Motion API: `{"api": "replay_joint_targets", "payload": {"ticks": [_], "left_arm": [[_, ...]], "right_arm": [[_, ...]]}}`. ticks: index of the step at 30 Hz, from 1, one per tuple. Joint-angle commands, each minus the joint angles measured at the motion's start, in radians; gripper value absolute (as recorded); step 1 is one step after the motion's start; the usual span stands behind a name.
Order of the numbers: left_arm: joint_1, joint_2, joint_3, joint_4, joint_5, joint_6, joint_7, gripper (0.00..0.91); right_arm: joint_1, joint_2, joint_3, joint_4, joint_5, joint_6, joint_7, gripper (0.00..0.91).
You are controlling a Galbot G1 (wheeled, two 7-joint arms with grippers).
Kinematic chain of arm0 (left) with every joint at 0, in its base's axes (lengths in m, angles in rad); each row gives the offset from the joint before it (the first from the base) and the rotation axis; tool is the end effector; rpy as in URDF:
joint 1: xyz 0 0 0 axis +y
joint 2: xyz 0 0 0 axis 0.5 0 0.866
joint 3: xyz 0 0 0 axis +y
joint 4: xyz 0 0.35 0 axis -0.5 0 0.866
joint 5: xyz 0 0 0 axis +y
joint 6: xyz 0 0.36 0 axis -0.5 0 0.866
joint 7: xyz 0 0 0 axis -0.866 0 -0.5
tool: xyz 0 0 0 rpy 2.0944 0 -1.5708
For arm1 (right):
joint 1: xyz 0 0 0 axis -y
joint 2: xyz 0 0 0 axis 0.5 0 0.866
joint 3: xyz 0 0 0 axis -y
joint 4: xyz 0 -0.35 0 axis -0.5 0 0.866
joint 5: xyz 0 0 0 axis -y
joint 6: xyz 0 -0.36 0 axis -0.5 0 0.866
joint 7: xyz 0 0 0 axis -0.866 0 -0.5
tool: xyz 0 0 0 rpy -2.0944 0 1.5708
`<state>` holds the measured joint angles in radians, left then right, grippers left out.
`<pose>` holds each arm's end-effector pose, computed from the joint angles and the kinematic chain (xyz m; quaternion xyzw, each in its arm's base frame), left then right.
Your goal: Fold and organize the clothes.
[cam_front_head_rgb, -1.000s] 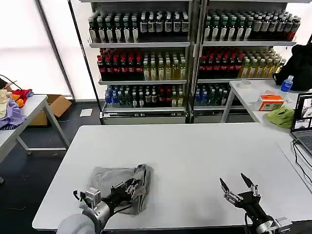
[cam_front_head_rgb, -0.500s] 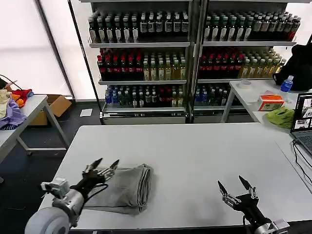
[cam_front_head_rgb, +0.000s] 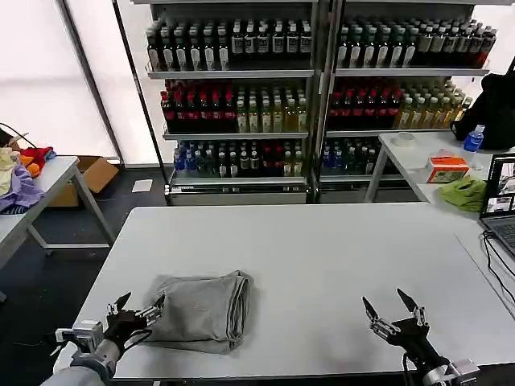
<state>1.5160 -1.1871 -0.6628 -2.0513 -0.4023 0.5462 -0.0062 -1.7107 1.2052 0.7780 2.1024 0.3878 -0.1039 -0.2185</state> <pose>0.2126 0.1098 -0.2799 -0.0252 -0.9661 -0.0094 0.2567 0.1575 -0.1328 -0.2862 0.0976 -0.9906 0.0166 0.0944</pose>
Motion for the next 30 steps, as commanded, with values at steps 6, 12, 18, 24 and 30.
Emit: {"api": "replay_joint_targets", "payload": {"ticks": [6, 12, 18, 24, 30], "left_arm": [[-0.021, -0.085, 0.017, 0.105, 0.095, 0.0, 0.029, 0.01], [-0.012, -0.093, 0.017, 0.059, 0.053, -0.008, 0.03, 0.01], [-0.007, -0.103, 0.021, 0.063, 0.045, -0.028, 0.046, 0.01], [-0.002, -0.12, 0.016, 0.053, 0.041, -0.074, 0.043, 0.01], [-0.012, -0.138, -0.061, -0.012, -0.061, -0.069, 0.015, 0.01]], "right_arm": [[-0.011, -0.004, 0.016, -0.003, 0.011, 0.012, 0.003, 0.907], [-0.01, 0.001, 0.01, -0.009, 0.013, 0.016, 0.009, 0.907], [-0.011, -0.001, 0.013, -0.011, 0.016, 0.018, 0.013, 0.907], [-0.027, -0.013, 0.034, -0.016, 0.05, 0.02, 0.025, 0.907], [-0.028, -0.015, 0.05, -0.019, 0.059, 0.021, 0.031, 0.907]]}}
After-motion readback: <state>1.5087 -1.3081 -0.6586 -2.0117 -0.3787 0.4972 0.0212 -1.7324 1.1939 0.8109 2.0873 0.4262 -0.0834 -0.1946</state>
